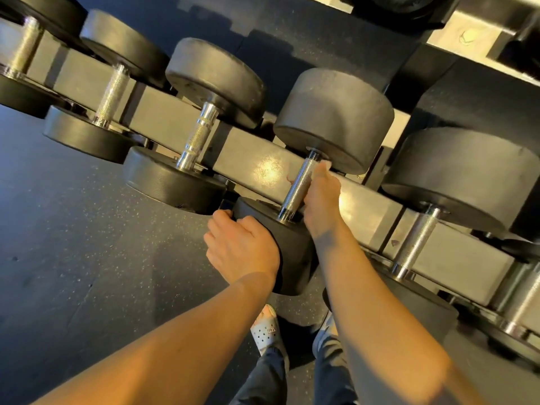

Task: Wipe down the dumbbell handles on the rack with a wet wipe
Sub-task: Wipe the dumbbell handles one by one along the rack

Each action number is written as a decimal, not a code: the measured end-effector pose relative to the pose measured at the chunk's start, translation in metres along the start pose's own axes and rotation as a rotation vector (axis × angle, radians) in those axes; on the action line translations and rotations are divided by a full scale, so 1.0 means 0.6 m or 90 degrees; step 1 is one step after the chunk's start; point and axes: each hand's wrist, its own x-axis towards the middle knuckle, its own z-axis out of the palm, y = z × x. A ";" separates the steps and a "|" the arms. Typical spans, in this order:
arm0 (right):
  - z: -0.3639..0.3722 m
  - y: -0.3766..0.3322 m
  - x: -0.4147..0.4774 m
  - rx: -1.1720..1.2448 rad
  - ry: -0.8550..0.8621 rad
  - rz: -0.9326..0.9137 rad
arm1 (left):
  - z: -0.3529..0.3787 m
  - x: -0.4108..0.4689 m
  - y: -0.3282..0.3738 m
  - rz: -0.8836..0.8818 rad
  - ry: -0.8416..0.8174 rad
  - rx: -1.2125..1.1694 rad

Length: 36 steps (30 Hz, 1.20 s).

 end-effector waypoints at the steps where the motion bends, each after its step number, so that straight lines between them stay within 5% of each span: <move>1: -0.009 0.003 0.002 -0.046 0.008 -0.032 | 0.000 0.000 0.000 0.001 -0.001 0.007; 8: -0.070 0.000 -0.011 -0.418 -0.025 -0.169 | -0.006 0.003 0.004 -0.011 -0.038 0.008; 12: -0.088 -0.025 -0.039 -0.344 -0.005 -0.168 | -0.026 0.018 0.005 -0.003 -0.101 -0.053; 15: -0.075 -0.039 -0.060 -0.274 -0.063 -0.110 | -0.057 0.026 0.029 0.277 -0.139 -0.098; 17: -0.059 -0.052 -0.069 -0.243 -0.098 -0.088 | -0.051 0.033 0.071 0.391 -0.263 -0.111; 20: -0.042 -0.076 -0.075 -0.170 -0.146 -0.023 | -0.009 0.046 0.125 0.411 -0.389 -0.038; 23: -0.043 -0.086 -0.067 -0.306 -0.174 -0.052 | 0.028 0.063 0.139 0.342 -0.347 -0.109; 28: -0.082 -0.132 -0.070 -0.550 -0.160 -0.286 | 0.063 0.091 0.150 0.222 -0.230 -0.212; 33: -0.070 -0.216 -0.039 -0.769 0.125 -0.705 | 0.100 0.088 0.162 0.205 -0.302 -0.200; 36: -0.045 -0.214 0.030 -0.837 0.126 -0.736 | 0.121 0.096 0.160 0.153 -0.302 -0.186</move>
